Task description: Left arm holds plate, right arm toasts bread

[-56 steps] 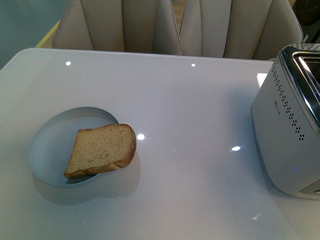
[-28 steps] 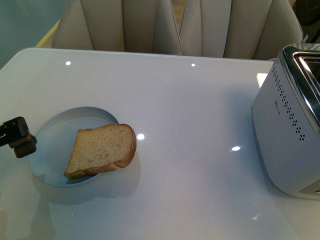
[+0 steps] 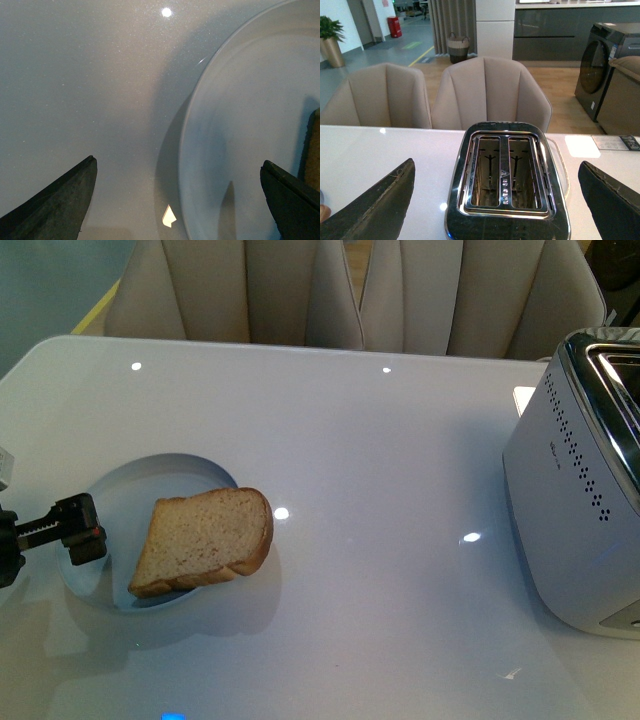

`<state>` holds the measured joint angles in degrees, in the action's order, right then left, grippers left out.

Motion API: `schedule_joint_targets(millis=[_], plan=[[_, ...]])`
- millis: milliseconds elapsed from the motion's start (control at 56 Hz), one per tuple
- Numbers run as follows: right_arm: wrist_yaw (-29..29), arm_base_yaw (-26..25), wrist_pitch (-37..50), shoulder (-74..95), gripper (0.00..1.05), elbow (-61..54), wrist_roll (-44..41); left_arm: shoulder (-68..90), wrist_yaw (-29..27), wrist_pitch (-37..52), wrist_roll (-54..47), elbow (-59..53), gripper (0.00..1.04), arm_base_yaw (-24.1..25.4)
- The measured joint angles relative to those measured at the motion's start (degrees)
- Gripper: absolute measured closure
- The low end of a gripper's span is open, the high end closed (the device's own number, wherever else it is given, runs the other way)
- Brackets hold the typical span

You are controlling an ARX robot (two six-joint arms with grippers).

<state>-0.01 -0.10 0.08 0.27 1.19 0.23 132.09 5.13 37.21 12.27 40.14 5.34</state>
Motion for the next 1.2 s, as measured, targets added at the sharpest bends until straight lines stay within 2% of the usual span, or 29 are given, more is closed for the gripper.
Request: schedule_joint_targets(millis=[36,71,303,464,607,642,1196], plan=[[0.0,0.0,0.0,0.0,0.09,0.0,0.0,0.4,0.0,-0.5,-0.5,0.4,0.11,-0.1],[0.0,0.0,0.0,0.0,0.09,0.0,0.0,0.9,0.4,-0.9,-1.0,0.6,0.19,-0.4],[0.0,0.0,0.0,0.0,0.09,0.0,0.0,2.0,2.1,-1.5,-1.6,1.6,0.53,-0.9],[0.0,0.0,0.0,0.0,0.09,0.0,0.0,2.1,5.7,-3.5,3.2,2.2,0.80,-0.8],[0.0,0.0,0.0,0.0,0.09,0.0,0.0,1.9,8.3,-3.6,7.0,2.1,1.00,-0.9],[0.0,0.0,0.0,0.0,0.09,0.0,0.0,1.8,8.6,-3.6,7.9,2.1,1.02,-0.8],[0.0,0.0,0.0,0.0,0.09,0.0,0.0,-6.2,11.6,-4.0,17.4,-4.3,1.02,2.6]])
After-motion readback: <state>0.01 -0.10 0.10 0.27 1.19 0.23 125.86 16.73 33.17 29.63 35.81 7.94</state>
